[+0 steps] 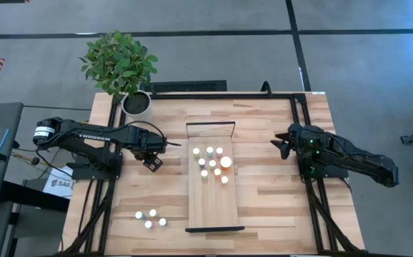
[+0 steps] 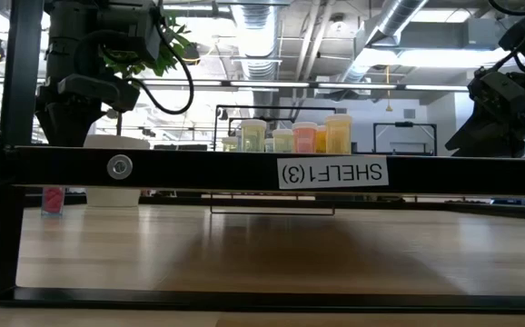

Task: Pick and place medicine bottles onto shelf by color
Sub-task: Put the blue pill bottle on the shelf

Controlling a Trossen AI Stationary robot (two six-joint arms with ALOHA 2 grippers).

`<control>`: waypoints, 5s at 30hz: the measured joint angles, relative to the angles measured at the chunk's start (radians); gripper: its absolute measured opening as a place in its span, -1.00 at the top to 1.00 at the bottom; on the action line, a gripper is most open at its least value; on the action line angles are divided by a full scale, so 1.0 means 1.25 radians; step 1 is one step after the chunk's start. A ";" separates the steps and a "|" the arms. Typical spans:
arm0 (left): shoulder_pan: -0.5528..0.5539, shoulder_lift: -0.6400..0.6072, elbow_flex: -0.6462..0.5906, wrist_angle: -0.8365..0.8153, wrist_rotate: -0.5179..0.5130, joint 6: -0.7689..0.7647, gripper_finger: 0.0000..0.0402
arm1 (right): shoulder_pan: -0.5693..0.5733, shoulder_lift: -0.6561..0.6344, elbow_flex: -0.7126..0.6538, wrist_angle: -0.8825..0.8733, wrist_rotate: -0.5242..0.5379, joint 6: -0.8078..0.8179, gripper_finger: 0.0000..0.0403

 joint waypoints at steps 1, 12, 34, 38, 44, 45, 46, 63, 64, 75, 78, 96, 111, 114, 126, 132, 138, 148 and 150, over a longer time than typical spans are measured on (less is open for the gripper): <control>0.000 0.000 0.000 0.001 0.000 0.000 0.14 | 0.000 0.000 0.000 0.000 0.000 0.000 -0.16; 0.000 0.002 -0.026 0.026 0.006 0.001 0.02 | 0.000 0.000 0.000 0.000 0.000 0.000 -0.16; 0.000 0.002 -0.066 0.080 0.015 -0.013 0.42 | 0.000 0.000 0.000 0.000 0.000 0.000 -0.16; 0.000 0.002 -0.066 0.081 0.020 -0.013 0.55 | 0.000 0.000 0.000 0.000 0.000 0.000 -0.16; 0.000 0.002 -0.066 0.087 0.017 -0.004 0.55 | 0.000 0.000 0.000 0.000 0.000 0.000 -0.16; 0.000 0.002 -0.065 0.090 0.016 0.001 0.54 | 0.000 0.000 0.000 0.000 0.000 0.000 -0.16; 0.000 0.002 -0.062 0.090 0.016 0.006 0.53 | 0.000 0.000 0.000 0.000 0.000 0.000 -0.16; -0.018 0.007 0.062 0.105 0.063 -0.026 0.51 | 0.000 0.000 0.000 0.000 0.000 0.000 -0.16; -0.027 0.017 0.072 0.107 0.064 -0.036 0.51 | 0.000 0.000 0.000 0.000 0.000 0.000 -0.16; -0.114 0.231 0.301 0.041 0.069 -0.086 0.51 | 0.000 0.000 0.000 0.000 0.000 0.000 -0.16; -0.139 0.285 0.389 -0.008 0.062 -0.085 0.51 | 0.000 0.000 0.000 0.000 0.000 0.000 -0.16; -0.216 0.517 0.663 -0.044 0.064 -0.074 0.51 | 0.000 0.000 0.000 0.000 0.000 0.000 -0.16; -0.227 0.558 0.697 0.043 0.065 -0.075 0.51 | 0.000 0.000 0.000 0.000 0.000 0.000 -0.16; -0.229 0.572 0.698 0.062 0.085 -0.087 0.51 | 0.000 0.000 0.000 0.000 0.000 0.000 -0.16; -0.223 0.575 0.699 0.039 0.075 -0.089 0.51 | 0.000 0.000 0.000 0.001 0.000 0.000 -0.16; -0.216 0.575 0.699 0.006 0.067 -0.083 0.51 | 0.000 0.000 0.000 0.000 0.000 0.000 -0.16; -0.214 0.576 0.698 -0.001 0.062 -0.068 0.48 | 0.000 0.000 0.000 0.000 0.000 0.000 -0.16; -0.213 0.582 0.707 -0.007 0.047 -0.046 0.28 | 0.000 0.000 0.000 0.000 0.000 0.000 -0.16; -0.213 0.582 0.728 -0.014 0.031 -0.040 0.25 | 0.000 0.000 0.000 0.001 0.000 0.000 -0.16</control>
